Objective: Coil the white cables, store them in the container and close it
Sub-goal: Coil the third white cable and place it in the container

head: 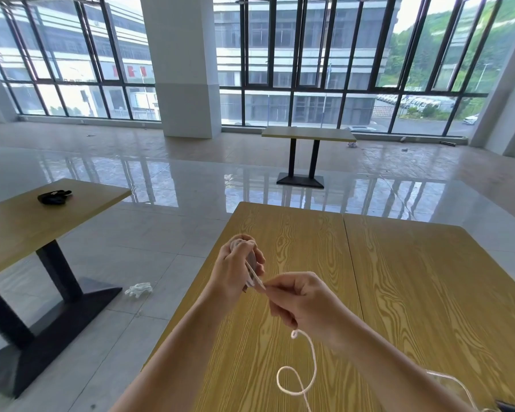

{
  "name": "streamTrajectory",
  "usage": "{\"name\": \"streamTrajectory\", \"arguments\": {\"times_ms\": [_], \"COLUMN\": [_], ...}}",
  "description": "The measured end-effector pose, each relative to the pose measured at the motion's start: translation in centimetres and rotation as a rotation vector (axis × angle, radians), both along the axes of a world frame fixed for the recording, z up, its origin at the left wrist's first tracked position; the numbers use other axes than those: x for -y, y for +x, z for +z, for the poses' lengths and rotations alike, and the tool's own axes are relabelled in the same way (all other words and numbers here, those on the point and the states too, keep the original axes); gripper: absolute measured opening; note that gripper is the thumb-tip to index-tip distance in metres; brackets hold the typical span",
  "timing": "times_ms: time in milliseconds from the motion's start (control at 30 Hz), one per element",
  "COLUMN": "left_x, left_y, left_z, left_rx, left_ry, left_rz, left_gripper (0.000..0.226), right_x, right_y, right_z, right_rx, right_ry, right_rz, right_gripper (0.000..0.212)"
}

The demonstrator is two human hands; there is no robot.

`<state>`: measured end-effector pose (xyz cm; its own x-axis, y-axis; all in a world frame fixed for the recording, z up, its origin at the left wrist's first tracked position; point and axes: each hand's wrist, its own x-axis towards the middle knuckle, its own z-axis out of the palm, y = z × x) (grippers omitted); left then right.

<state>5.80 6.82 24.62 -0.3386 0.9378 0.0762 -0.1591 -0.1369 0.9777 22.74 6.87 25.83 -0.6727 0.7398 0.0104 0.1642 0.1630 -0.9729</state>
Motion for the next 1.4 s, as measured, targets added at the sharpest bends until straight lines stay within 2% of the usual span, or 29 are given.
{"name": "streamTrajectory", "arguments": {"times_ms": [167,267,433,567,700,967,1100,1300,1400], "left_x": [0.1,0.3,0.4,0.5,0.4,0.5,0.8,1.4,1.5], "left_y": [-1.5,-2.0,-1.8,-1.6,-1.4,-1.2,-0.7,-0.2,0.2], "left_z": [2.9,4.5,4.6,3.6,2.8,1.4,1.0,1.2,1.4], "left_rx": [0.145,0.188,0.061,-0.071,-0.081,-0.142,-0.112,0.041,0.055], "left_ry": [0.07,0.11,0.065,0.009,-0.02,-0.119,-0.116,-0.08,-0.076], "left_rz": [0.117,0.076,-0.083,-0.081,-0.124,-0.178,-0.257,-0.247,-0.233], "left_gripper": [0.023,0.035,0.023,0.018,0.019,0.009,0.006,0.015,0.022], "right_x": [-0.2,-0.4,-2.0,-2.6,-2.6,-2.3,-2.0,-1.3,-0.9], "right_y": [1.6,1.7,1.5,1.5,1.3,0.6,0.2,0.2,-0.1], "right_z": [-1.5,-2.0,-1.6,-1.2,-0.2,1.7,2.3,2.4,2.3], "right_rx": [0.334,0.583,0.664,0.502,0.299,-0.073,-0.217,-0.311,-0.281], "right_ry": [0.003,0.061,0.216,0.131,0.007,-0.115,-0.26,-0.334,-0.285], "right_rz": [0.205,0.312,0.102,-0.085,-0.173,-0.217,-0.188,-0.067,-0.067], "right_gripper": [0.02,0.02,0.02,0.02,0.019,0.02,0.019,0.035,0.03]}}
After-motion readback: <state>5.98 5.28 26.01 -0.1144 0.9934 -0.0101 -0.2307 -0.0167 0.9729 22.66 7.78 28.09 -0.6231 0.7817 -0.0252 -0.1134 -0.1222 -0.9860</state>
